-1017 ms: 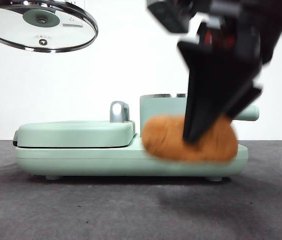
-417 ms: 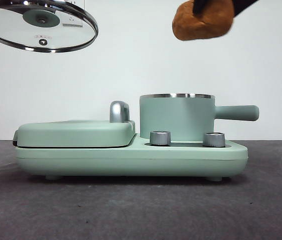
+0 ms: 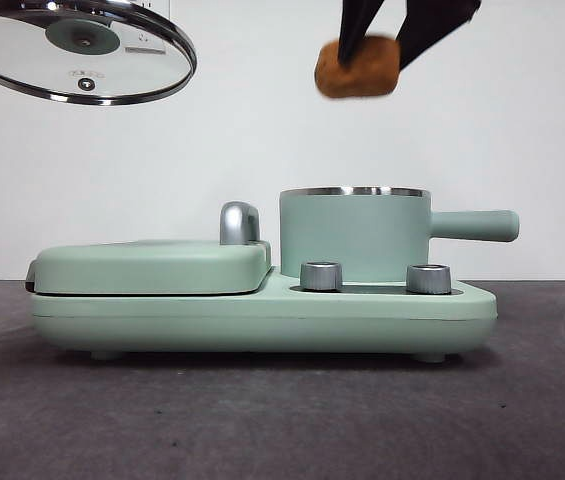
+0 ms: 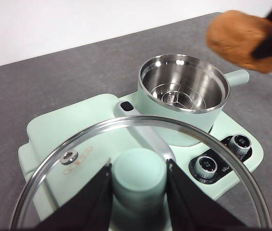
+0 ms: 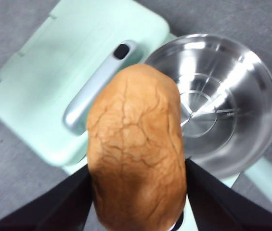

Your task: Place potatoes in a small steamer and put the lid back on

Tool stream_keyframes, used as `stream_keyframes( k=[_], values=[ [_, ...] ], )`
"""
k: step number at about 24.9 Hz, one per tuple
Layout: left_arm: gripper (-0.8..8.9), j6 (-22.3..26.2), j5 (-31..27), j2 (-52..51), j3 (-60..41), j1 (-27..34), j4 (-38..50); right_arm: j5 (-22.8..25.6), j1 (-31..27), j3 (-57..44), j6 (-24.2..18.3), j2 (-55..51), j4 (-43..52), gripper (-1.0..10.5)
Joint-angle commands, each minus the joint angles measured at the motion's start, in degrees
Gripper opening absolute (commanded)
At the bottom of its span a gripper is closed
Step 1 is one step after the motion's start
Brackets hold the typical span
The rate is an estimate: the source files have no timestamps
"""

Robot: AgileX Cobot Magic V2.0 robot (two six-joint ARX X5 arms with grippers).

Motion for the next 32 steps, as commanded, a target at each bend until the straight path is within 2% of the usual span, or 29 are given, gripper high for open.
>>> stream_keyframes(
  k=[1, 15, 27, 30, 32],
  values=[
    [0.09, 0.7, 0.3, 0.2, 0.8, -0.2, 1.5, 0.2, -0.4, 3.0, -0.8, 4.8, 0.4, 2.7],
    [0.09, 0.6, 0.3, 2.3, 0.8, -0.2, 1.6, 1.4, -3.7, 4.8, -3.7, 17.6, 5.6, 2.7],
    [0.09, 0.6, 0.4, 5.1, 0.8, -0.2, 3.6, 3.0, -3.8, 4.8, -5.0, 21.6, 7.3, 2.8],
    [0.09, 0.6, 0.4, 5.1, 0.8, -0.2, 3.6, 2.8, -3.6, 4.8, -5.0, 21.6, 7.3, 3.8],
    [0.09, 0.6, 0.5, 5.1, 0.8, -0.2, 3.5, 2.3, -3.6, 4.8, -4.9, 21.4, 7.3, 3.8]
  ],
)
